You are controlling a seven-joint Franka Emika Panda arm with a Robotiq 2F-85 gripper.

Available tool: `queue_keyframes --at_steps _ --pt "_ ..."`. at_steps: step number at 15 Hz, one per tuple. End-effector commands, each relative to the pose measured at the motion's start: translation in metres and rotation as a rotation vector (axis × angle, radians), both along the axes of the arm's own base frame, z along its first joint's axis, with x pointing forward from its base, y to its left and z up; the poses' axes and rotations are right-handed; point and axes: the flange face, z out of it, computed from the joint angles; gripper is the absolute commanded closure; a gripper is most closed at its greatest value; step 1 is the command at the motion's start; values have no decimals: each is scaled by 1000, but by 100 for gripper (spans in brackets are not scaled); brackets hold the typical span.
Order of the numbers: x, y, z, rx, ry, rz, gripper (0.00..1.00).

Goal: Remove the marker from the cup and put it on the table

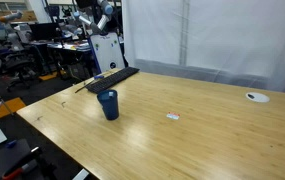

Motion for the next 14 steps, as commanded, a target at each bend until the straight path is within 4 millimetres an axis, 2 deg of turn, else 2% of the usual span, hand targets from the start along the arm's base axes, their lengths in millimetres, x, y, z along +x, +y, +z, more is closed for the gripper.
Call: queue_keyframes --at_steps 1,3,4,6,10,12,14 --pt "0 0 2 -1 -3 -1 0" --pt "0 -1 4 -2 -7 -1 0" --pt "8 10 -2 11 -8 39 0" --pt "22 38 -18 36 10 108 0" --pt "55 115 -50 90 4 278 0" --pt "66 139 -60 81 -40 325 0" --pt "75 153 -72 64 -97 340 0"
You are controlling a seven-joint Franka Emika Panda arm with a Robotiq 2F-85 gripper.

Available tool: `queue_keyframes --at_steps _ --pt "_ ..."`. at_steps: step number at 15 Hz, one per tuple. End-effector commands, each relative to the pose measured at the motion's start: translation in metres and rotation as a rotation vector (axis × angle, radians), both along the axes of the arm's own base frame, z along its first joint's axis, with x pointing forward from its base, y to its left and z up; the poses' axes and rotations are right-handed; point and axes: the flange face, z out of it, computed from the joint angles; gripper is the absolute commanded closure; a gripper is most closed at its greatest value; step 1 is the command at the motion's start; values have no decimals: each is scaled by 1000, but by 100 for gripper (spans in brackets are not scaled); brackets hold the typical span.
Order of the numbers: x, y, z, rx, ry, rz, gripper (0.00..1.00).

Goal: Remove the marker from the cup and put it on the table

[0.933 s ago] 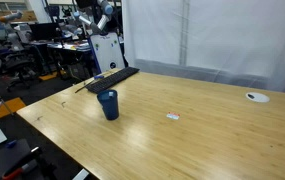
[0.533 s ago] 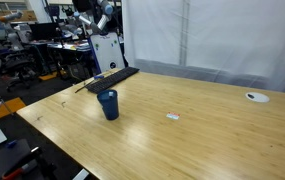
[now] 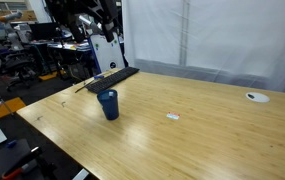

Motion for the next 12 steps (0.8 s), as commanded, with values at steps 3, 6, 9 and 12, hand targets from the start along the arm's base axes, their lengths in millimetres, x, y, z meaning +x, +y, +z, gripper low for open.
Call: queue_keyframes --at_steps 3,6,9,12 --pt "20 21 -34 2 -123 19 0" --pt "32 43 -63 29 -105 35 0" --pt "38 67 -91 56 -63 48 0" --pt "40 87 -116 78 -9 54 0"
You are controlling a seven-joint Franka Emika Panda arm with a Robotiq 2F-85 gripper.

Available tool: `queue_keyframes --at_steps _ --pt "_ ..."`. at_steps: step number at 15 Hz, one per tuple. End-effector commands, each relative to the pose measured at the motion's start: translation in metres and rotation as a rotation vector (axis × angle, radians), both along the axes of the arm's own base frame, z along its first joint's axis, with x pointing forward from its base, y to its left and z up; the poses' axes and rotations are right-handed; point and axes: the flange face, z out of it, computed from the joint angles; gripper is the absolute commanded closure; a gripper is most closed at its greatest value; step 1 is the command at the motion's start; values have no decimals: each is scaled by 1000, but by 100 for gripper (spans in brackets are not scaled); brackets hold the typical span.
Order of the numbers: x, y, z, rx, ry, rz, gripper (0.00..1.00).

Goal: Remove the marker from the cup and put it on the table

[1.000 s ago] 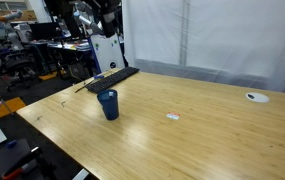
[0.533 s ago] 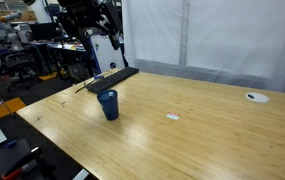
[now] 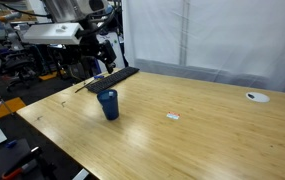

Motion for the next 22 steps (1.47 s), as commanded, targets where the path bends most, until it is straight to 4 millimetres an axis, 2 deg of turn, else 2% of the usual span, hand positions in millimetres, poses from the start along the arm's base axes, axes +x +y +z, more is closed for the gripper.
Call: queue_keyframes --at_steps 1,3,8,13,16,22 --pt "0 6 -7 6 17 0 0" --pt "0 10 -13 2 33 4 0" --pt "0 7 -11 4 28 -2 0" --pt "5 34 -30 -41 34 66 0" --pt "9 42 -43 -69 15 93 0" --pt "20 39 -58 -61 -79 82 0"
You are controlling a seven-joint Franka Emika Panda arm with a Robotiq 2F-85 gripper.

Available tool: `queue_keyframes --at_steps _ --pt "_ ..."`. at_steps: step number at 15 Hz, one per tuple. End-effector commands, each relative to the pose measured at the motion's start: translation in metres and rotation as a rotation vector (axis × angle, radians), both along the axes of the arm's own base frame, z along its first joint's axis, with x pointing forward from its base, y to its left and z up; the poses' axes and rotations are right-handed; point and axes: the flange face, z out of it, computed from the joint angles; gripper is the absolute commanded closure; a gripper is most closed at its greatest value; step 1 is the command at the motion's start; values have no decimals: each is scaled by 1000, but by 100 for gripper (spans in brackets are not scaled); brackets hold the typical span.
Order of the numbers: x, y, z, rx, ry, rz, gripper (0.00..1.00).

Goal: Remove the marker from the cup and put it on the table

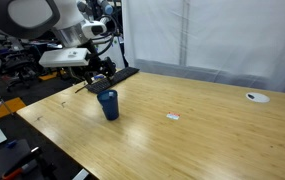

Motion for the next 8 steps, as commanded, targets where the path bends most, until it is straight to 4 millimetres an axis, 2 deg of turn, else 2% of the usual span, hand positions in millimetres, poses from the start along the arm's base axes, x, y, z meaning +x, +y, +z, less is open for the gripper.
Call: queue_keyframes --at_steps 1,3,5,6,8 --pt "9 2 -4 19 -53 -12 0" --pt "12 9 -4 40 -55 -20 1" --pt "16 20 -2 66 -50 -15 26" --pt "19 24 -1 74 -50 -10 29" --pt "23 28 0 90 -49 -5 43"
